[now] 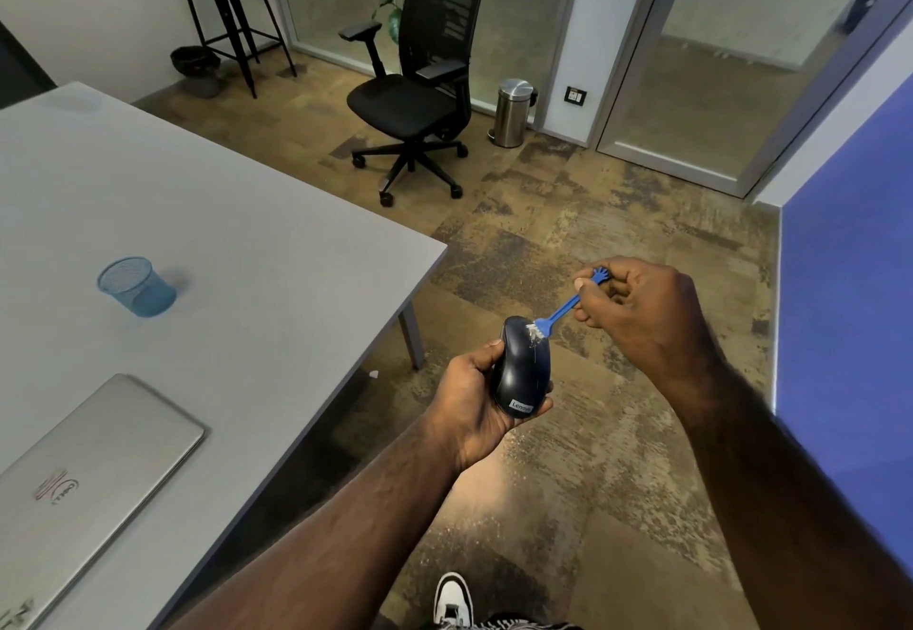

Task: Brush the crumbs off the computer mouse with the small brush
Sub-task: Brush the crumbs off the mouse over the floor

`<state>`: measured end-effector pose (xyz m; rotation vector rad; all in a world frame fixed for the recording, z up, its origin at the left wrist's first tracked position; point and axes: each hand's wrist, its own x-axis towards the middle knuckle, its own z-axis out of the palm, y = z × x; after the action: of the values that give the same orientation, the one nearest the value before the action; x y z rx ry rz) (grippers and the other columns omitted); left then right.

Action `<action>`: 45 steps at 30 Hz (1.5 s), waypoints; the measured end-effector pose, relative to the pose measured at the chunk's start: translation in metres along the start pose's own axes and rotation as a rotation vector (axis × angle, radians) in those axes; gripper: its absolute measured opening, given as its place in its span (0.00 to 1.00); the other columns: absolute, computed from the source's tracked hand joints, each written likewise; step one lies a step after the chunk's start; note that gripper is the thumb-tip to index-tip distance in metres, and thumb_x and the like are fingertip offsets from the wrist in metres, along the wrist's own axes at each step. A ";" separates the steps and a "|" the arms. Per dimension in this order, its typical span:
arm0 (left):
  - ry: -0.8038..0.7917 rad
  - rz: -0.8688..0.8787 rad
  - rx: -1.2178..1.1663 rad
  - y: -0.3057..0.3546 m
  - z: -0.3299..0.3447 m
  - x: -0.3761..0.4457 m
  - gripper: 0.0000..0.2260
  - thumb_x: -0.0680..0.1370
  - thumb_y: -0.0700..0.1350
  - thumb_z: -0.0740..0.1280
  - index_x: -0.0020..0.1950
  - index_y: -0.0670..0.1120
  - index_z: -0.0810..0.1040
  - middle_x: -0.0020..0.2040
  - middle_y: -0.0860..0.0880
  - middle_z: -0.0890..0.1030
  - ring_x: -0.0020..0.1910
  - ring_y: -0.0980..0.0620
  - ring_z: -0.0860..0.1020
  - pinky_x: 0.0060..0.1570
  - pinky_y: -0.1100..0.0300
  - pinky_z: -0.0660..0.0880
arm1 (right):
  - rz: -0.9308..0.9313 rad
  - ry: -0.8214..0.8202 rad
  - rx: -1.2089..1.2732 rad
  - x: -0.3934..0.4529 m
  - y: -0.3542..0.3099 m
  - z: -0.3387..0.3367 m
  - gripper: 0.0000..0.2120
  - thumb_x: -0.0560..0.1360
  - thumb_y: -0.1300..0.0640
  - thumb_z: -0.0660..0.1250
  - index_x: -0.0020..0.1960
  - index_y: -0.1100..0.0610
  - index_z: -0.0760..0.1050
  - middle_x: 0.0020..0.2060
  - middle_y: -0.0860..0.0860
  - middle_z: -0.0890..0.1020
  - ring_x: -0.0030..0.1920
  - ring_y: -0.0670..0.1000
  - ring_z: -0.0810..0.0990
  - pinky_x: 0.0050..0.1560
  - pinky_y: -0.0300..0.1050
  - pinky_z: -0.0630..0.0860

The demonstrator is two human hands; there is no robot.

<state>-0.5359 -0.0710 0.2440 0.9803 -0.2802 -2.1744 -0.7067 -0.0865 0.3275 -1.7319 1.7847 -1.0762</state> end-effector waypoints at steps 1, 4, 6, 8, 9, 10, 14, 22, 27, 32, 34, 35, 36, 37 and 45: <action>0.001 0.000 0.001 0.000 0.000 0.000 0.19 0.81 0.50 0.56 0.65 0.41 0.75 0.50 0.39 0.81 0.46 0.40 0.80 0.45 0.50 0.79 | 0.003 0.008 0.001 0.000 0.000 0.000 0.05 0.77 0.59 0.69 0.51 0.56 0.83 0.35 0.49 0.85 0.35 0.46 0.86 0.42 0.51 0.85; -0.001 0.001 -0.001 -0.001 0.000 -0.001 0.18 0.81 0.50 0.56 0.64 0.42 0.76 0.49 0.39 0.82 0.46 0.40 0.80 0.44 0.50 0.79 | -0.001 0.003 -0.002 0.000 -0.001 -0.001 0.06 0.78 0.58 0.69 0.52 0.58 0.83 0.34 0.48 0.85 0.35 0.45 0.85 0.41 0.48 0.85; 0.004 0.005 0.000 -0.001 0.000 -0.001 0.18 0.81 0.50 0.56 0.64 0.42 0.76 0.48 0.39 0.82 0.46 0.40 0.80 0.44 0.50 0.79 | -0.024 -0.034 -0.033 -0.002 -0.004 -0.002 0.06 0.77 0.58 0.69 0.51 0.57 0.83 0.34 0.47 0.84 0.34 0.43 0.85 0.41 0.46 0.84; 0.011 0.005 0.003 -0.001 0.000 -0.001 0.19 0.81 0.50 0.56 0.65 0.41 0.75 0.49 0.39 0.81 0.46 0.40 0.80 0.43 0.50 0.79 | -0.037 -0.030 -0.064 -0.002 -0.004 -0.003 0.05 0.77 0.57 0.69 0.51 0.56 0.83 0.34 0.47 0.84 0.35 0.45 0.85 0.41 0.49 0.85; 0.013 0.004 0.004 -0.002 0.000 0.000 0.19 0.81 0.50 0.56 0.65 0.41 0.75 0.50 0.39 0.81 0.46 0.40 0.80 0.43 0.50 0.79 | -0.035 -0.014 -0.072 -0.002 -0.003 -0.003 0.06 0.78 0.57 0.69 0.52 0.56 0.83 0.35 0.49 0.84 0.36 0.47 0.85 0.41 0.53 0.84; 0.014 0.003 0.005 -0.002 0.000 -0.001 0.19 0.81 0.50 0.56 0.65 0.41 0.75 0.50 0.38 0.81 0.46 0.40 0.80 0.43 0.50 0.79 | -0.033 0.002 -0.076 -0.001 -0.002 -0.003 0.07 0.78 0.56 0.68 0.52 0.56 0.83 0.35 0.50 0.84 0.36 0.50 0.86 0.40 0.55 0.84; 0.016 0.003 0.003 -0.001 0.001 0.000 0.19 0.81 0.50 0.56 0.66 0.41 0.74 0.50 0.39 0.81 0.46 0.40 0.80 0.44 0.50 0.79 | -0.032 -0.008 -0.054 -0.004 -0.002 -0.004 0.05 0.77 0.58 0.69 0.51 0.55 0.83 0.34 0.48 0.84 0.35 0.46 0.85 0.40 0.54 0.84; 0.012 -0.003 0.007 -0.004 0.002 -0.001 0.19 0.81 0.50 0.56 0.65 0.41 0.75 0.49 0.39 0.81 0.46 0.40 0.80 0.43 0.50 0.79 | -0.034 -0.004 -0.014 -0.006 -0.005 -0.004 0.04 0.77 0.58 0.69 0.50 0.54 0.83 0.34 0.48 0.84 0.35 0.46 0.85 0.41 0.52 0.85; 0.011 0.000 0.008 -0.004 -0.001 -0.001 0.18 0.81 0.50 0.56 0.65 0.41 0.75 0.48 0.39 0.82 0.46 0.40 0.80 0.44 0.50 0.79 | -0.038 0.006 -0.077 -0.004 -0.003 -0.004 0.06 0.77 0.57 0.69 0.51 0.55 0.83 0.34 0.49 0.84 0.36 0.50 0.85 0.40 0.56 0.84; 0.010 0.008 0.009 -0.002 -0.001 -0.002 0.19 0.81 0.50 0.56 0.65 0.41 0.75 0.49 0.39 0.82 0.46 0.40 0.80 0.43 0.50 0.79 | -0.022 -0.031 -0.027 -0.005 -0.005 -0.004 0.04 0.77 0.58 0.69 0.48 0.52 0.82 0.33 0.47 0.84 0.33 0.44 0.85 0.40 0.49 0.85; 0.013 0.011 0.011 -0.002 -0.002 -0.002 0.18 0.81 0.50 0.55 0.64 0.41 0.75 0.49 0.39 0.82 0.46 0.40 0.80 0.43 0.50 0.79 | -0.014 -0.029 -0.021 -0.005 -0.005 -0.003 0.04 0.77 0.58 0.69 0.47 0.51 0.82 0.33 0.48 0.84 0.33 0.44 0.85 0.40 0.50 0.85; 0.012 0.008 0.010 -0.002 -0.002 -0.002 0.18 0.81 0.50 0.56 0.64 0.41 0.75 0.49 0.39 0.82 0.46 0.40 0.80 0.44 0.50 0.79 | -0.014 -0.011 -0.023 -0.004 -0.004 -0.003 0.04 0.77 0.58 0.69 0.48 0.52 0.82 0.33 0.48 0.84 0.34 0.46 0.85 0.40 0.52 0.85; 0.012 0.006 0.008 -0.002 -0.002 -0.003 0.18 0.81 0.50 0.56 0.64 0.42 0.75 0.49 0.39 0.82 0.46 0.40 0.80 0.44 0.50 0.79 | -0.018 0.008 -0.022 -0.004 -0.004 -0.002 0.04 0.77 0.57 0.69 0.50 0.53 0.83 0.34 0.49 0.85 0.35 0.48 0.86 0.40 0.55 0.84; 0.012 0.006 0.006 -0.002 -0.002 -0.002 0.18 0.81 0.50 0.56 0.64 0.42 0.75 0.50 0.39 0.82 0.46 0.40 0.80 0.44 0.50 0.79 | -0.023 0.022 -0.013 -0.004 -0.004 -0.001 0.05 0.77 0.57 0.69 0.51 0.53 0.83 0.34 0.49 0.85 0.36 0.50 0.86 0.40 0.56 0.84; 0.024 -0.004 0.000 0.000 -0.001 -0.003 0.19 0.81 0.50 0.56 0.63 0.40 0.76 0.50 0.38 0.82 0.46 0.40 0.80 0.44 0.49 0.79 | -0.036 0.025 -0.034 -0.003 0.000 -0.001 0.05 0.77 0.56 0.69 0.51 0.54 0.83 0.35 0.51 0.84 0.37 0.54 0.86 0.39 0.58 0.84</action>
<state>-0.5345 -0.0687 0.2448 1.0071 -0.2674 -2.1647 -0.7070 -0.0832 0.3273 -1.7846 1.8033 -1.0927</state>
